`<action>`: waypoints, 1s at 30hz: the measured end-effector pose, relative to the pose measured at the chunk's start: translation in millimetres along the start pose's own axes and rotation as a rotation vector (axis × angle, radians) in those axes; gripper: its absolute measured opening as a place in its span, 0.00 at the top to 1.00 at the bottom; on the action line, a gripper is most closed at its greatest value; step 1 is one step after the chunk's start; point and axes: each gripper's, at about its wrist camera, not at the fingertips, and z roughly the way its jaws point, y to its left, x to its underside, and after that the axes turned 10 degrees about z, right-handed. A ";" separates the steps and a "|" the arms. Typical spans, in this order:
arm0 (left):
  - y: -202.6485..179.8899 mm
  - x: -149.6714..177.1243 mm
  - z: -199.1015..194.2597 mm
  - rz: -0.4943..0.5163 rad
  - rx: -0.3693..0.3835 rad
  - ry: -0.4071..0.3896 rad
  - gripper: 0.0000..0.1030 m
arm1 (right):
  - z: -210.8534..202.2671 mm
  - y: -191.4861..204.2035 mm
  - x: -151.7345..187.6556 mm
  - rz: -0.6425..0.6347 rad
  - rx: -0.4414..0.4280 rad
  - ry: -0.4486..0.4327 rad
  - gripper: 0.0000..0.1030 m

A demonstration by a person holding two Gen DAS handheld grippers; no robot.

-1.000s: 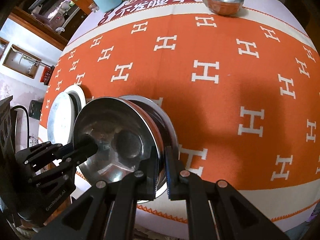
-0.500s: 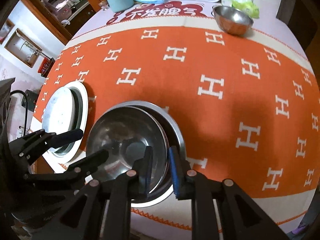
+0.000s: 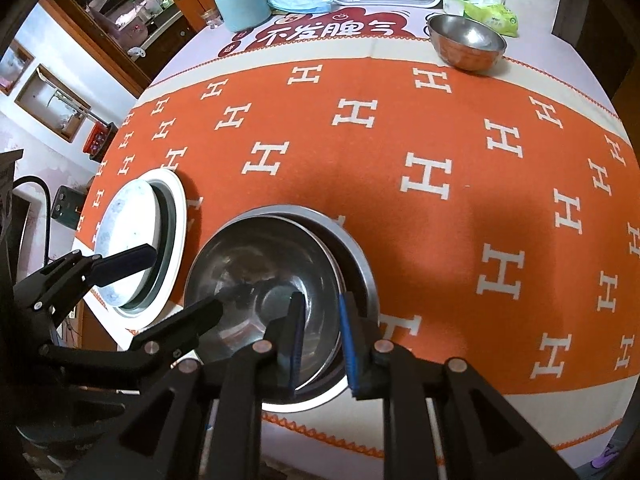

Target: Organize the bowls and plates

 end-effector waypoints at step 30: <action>7.1 -112.1 -42.9 0.126 -0.119 -0.154 0.19 | -21.6 -50.5 -47.8 0.141 -0.043 -0.081 0.83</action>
